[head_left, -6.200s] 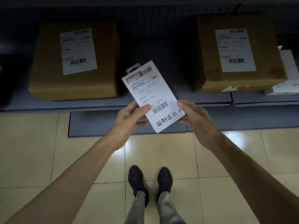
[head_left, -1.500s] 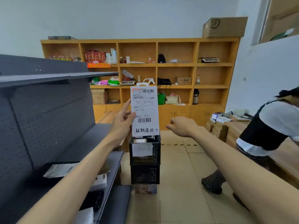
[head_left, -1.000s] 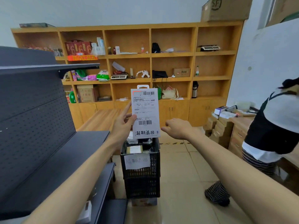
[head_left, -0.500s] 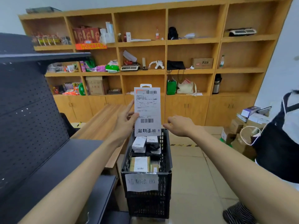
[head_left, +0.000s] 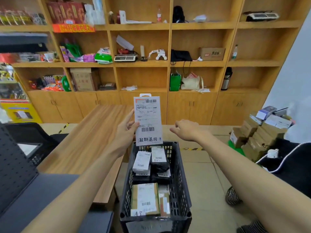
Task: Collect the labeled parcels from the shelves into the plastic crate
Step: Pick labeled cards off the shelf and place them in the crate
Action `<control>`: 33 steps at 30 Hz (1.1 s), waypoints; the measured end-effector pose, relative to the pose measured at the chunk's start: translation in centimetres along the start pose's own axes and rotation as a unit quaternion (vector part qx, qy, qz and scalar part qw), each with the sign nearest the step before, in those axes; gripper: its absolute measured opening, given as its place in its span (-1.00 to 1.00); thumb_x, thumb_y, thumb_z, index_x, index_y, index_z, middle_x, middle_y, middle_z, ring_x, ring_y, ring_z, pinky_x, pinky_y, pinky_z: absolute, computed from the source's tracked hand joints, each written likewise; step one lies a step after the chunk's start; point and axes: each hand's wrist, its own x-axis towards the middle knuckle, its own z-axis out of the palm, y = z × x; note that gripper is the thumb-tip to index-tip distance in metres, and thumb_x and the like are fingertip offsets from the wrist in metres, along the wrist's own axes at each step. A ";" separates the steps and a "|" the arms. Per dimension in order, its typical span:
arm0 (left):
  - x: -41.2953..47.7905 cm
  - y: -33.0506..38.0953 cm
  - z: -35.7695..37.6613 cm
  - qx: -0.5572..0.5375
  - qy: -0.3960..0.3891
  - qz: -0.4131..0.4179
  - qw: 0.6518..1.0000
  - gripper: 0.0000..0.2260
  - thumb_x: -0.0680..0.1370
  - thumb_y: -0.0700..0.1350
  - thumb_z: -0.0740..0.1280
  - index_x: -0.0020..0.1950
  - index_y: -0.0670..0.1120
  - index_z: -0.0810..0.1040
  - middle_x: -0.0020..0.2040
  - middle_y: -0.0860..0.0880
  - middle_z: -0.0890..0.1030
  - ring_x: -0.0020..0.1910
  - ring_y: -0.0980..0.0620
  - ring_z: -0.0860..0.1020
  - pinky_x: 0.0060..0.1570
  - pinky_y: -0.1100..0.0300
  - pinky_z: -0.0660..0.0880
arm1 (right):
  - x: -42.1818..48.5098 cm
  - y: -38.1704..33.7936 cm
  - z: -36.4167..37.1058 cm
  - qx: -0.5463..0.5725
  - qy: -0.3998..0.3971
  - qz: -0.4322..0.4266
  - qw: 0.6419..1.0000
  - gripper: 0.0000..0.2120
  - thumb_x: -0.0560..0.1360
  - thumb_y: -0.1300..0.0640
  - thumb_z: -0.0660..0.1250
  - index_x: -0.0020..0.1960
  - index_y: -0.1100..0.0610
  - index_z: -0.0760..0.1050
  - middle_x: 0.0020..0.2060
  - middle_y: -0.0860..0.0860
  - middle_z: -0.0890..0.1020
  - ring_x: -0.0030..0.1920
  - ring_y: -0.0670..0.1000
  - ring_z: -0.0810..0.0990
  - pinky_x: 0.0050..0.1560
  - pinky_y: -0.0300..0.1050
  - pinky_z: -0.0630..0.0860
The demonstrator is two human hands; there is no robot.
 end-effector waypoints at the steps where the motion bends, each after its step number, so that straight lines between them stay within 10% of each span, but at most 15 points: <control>1: 1.4 -0.8 -0.2 -0.003 -0.004 -0.006 1.000 -0.50 0.70 -0.21 0.22 0.60 0.11 0.22 0.12 -0.04 0.70 0.04 0.07 0.70 -0.17 0.20 0.64 | 1.6 0.1 0.5 0.006 0.001 0.002 1.000 -0.58 0.65 -0.15 0.06 0.15 0.16 0.48 0.08 0.11 0.57 0.06 0.14 0.54 -0.02 0.03 0.48; 7: 7.5 -7.4 -0.2 -0.021 -0.027 -0.080 0.996 -0.49 0.70 -0.23 0.20 0.62 0.08 0.21 0.05 0.02 0.73 0.04 0.04 0.70 -0.15 0.12 0.66 | 8.5 1.0 6.5 0.092 -0.048 0.034 0.994 -0.66 0.65 -0.07 0.13 -0.15 0.16 0.39 -0.05 0.18 0.56 -0.04 0.16 0.53 -0.06 0.01 0.48; 14: 10.0 -15.0 0.4 -0.029 -0.054 -0.167 0.984 -0.54 0.70 -0.21 0.20 0.54 0.18 0.29 0.11 -0.02 0.72 0.10 -0.02 0.69 0.03 -0.10 0.66 | 13.0 -0.5 13.3 0.301 -0.080 0.080 0.947 -0.61 0.69 -0.02 0.07 0.00 0.28 0.46 -0.24 0.13 0.52 -0.32 0.09 0.44 -0.27 -0.04 0.34; 20: 9.4 -20.6 -0.1 -0.026 -0.041 -0.231 0.972 -0.49 0.70 -0.22 0.20 0.62 0.10 0.21 0.14 0.01 0.71 0.11 -0.02 0.69 -0.03 -0.03 0.67 | 13.9 -3.3 19.9 0.497 -0.099 0.131 0.852 -0.69 0.68 0.10 0.13 0.30 0.20 0.51 0.19 0.00 0.60 0.09 -0.05 0.57 -0.14 -0.29 0.46; 27: 2.7 -27.6 -1.7 -0.003 -0.043 -0.323 0.946 -0.51 0.70 -0.22 0.20 0.61 0.05 0.22 0.09 -0.01 0.73 0.07 -0.02 0.70 0.02 0.02 0.65 | 8.8 -6.4 30.1 0.531 -0.156 0.194 0.810 -0.71 0.64 0.17 0.22 0.34 0.17 0.48 0.26 0.03 0.59 0.23 0.03 0.57 0.21 -0.03 0.54; 33: -3.1 -31.5 -1.8 0.014 -0.022 -0.381 0.924 -0.59 0.69 -0.22 0.21 0.42 0.22 0.33 0.11 -0.04 0.72 0.06 -0.03 0.70 0.05 -0.04 0.65 | 3.9 -8.1 35.6 0.510 -0.209 0.233 0.801 -0.70 0.65 0.17 0.20 0.37 0.16 0.44 0.23 -0.02 0.59 0.00 -0.13 0.54 -0.29 -0.50 0.42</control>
